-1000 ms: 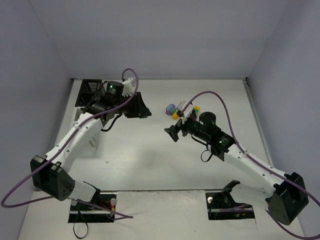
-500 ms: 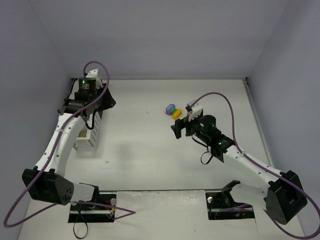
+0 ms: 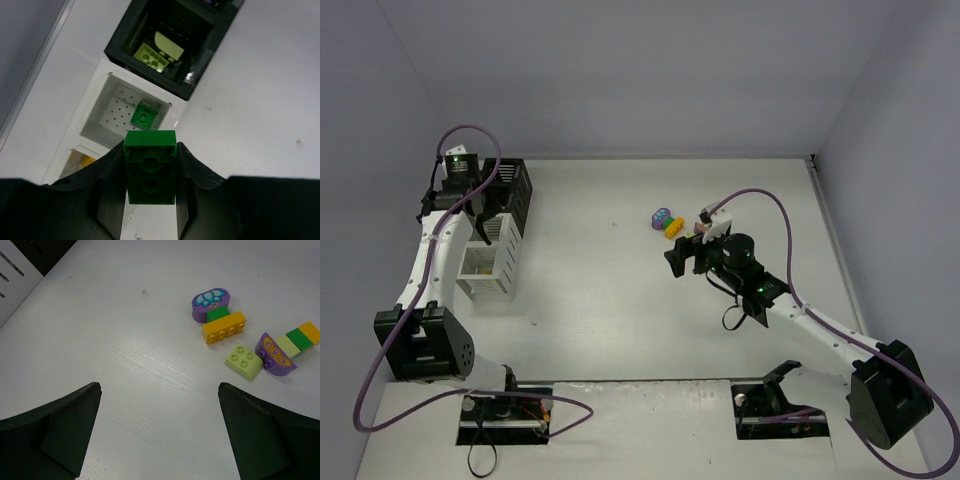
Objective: Sort the legos into containers by color
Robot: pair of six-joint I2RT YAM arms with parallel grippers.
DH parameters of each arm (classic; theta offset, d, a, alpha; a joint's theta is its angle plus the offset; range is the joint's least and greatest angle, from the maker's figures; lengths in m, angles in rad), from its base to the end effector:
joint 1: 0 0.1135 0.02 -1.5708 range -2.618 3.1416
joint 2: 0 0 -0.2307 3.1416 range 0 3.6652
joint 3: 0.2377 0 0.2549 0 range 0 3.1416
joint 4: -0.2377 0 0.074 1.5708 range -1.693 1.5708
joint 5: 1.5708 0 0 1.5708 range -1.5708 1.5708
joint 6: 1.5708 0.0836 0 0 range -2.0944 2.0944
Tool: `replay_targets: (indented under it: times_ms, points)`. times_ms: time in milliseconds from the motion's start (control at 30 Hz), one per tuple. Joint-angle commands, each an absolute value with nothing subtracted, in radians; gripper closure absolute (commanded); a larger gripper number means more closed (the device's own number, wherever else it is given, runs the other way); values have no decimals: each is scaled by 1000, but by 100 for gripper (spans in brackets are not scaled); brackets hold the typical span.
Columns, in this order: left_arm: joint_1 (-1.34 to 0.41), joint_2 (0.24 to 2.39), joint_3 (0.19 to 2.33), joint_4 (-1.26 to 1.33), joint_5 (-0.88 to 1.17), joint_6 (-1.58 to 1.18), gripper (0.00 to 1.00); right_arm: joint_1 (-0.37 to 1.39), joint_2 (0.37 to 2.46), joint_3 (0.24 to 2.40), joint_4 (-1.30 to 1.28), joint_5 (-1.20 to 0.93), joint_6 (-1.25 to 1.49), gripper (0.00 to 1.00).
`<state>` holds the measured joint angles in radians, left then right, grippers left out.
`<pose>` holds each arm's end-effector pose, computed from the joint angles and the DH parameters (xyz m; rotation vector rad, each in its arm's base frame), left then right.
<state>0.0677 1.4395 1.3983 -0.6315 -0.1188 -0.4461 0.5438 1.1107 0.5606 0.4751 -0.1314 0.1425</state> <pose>0.3611 0.0344 0.2941 -0.6306 2.1482 -0.0721 0.2652 0.1732 0.2301 -0.4353 1.6260 0.6285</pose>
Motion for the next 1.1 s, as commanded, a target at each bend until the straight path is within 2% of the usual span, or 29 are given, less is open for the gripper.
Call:
replay_targets:
  times_ms: [0, 167, 367, 600, 867, 1000, 1067]
  points:
    - [100, 1474, 1427, -618, -156, -451, 97, 535, 1109, 571, 568, -114, 167, 0]
    - [132, 1542, 1430, -635, -166, -479, 96, 532, 1117, 571, 568, -114, 167, 0]
    - [146, 1569, 1402, -638, -160, -491, 67, 529, 1126, 572, 568, -112, 169, 0]
    - [147, 1577, 1405, -635, -153, -494, 50, 528, 1137, 574, 565, -107, 172, 0]
    - [124, 1478, 1390, -578, -54, -456, 49, 512, 1134, 569, 549, -20, 205, 4]
    - [11, 1414, 1416, -569, -58, -407, 50, 497, 1163, 575, 540, -6, 235, 10]
    - [-105, 1388, 1434, -555, -51, -361, 50, 489, 1175, 581, 523, -3, 248, 12]
